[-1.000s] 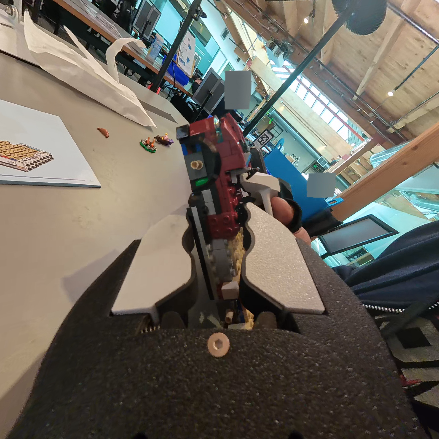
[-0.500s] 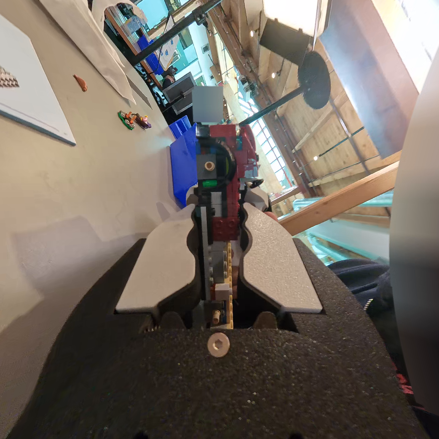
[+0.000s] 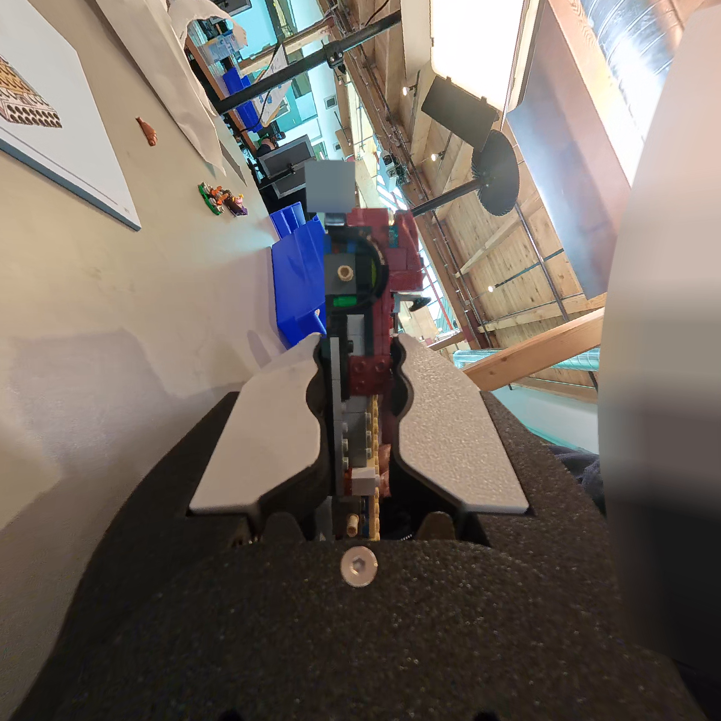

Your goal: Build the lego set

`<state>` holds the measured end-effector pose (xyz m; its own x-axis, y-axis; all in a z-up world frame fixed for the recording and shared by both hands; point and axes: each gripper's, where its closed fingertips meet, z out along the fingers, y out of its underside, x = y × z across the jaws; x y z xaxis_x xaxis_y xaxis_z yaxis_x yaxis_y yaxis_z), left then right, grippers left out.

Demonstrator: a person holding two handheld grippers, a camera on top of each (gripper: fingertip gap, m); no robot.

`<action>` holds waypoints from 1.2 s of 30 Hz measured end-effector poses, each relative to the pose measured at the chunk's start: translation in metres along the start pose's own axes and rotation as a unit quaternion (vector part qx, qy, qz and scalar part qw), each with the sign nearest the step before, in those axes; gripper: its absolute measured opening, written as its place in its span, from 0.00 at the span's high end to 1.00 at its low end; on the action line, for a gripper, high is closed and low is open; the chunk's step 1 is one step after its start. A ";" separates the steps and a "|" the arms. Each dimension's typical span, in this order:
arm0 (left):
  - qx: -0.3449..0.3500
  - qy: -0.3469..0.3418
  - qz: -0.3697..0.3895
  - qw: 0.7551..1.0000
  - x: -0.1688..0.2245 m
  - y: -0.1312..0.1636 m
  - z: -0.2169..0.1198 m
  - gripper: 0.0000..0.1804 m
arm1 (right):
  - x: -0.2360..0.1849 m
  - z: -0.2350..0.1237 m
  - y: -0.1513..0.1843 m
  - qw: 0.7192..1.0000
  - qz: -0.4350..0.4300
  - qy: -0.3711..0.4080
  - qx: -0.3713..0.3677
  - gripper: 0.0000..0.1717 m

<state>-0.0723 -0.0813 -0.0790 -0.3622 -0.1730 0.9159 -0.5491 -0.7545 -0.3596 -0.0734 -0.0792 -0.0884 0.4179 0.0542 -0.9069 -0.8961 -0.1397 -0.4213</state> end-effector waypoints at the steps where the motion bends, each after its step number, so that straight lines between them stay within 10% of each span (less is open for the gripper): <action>1: -0.001 -0.002 0.002 1.000 0.000 0.000 0.000 0.83 | 0.000 0.000 0.000 1.000 0.003 -0.004 -0.001 0.76; 36: 0.058 -0.049 0.055 0.996 0.004 -0.019 -0.007 0.83 | -0.009 -0.003 -0.003 0.997 0.021 -0.067 0.039 0.82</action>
<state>-0.0683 -0.0633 -0.0691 -0.3365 -0.3162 0.8870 -0.4172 -0.7944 -0.4415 -0.0746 -0.0825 -0.0787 0.3607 0.1827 -0.9146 -0.9236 -0.0667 -0.3776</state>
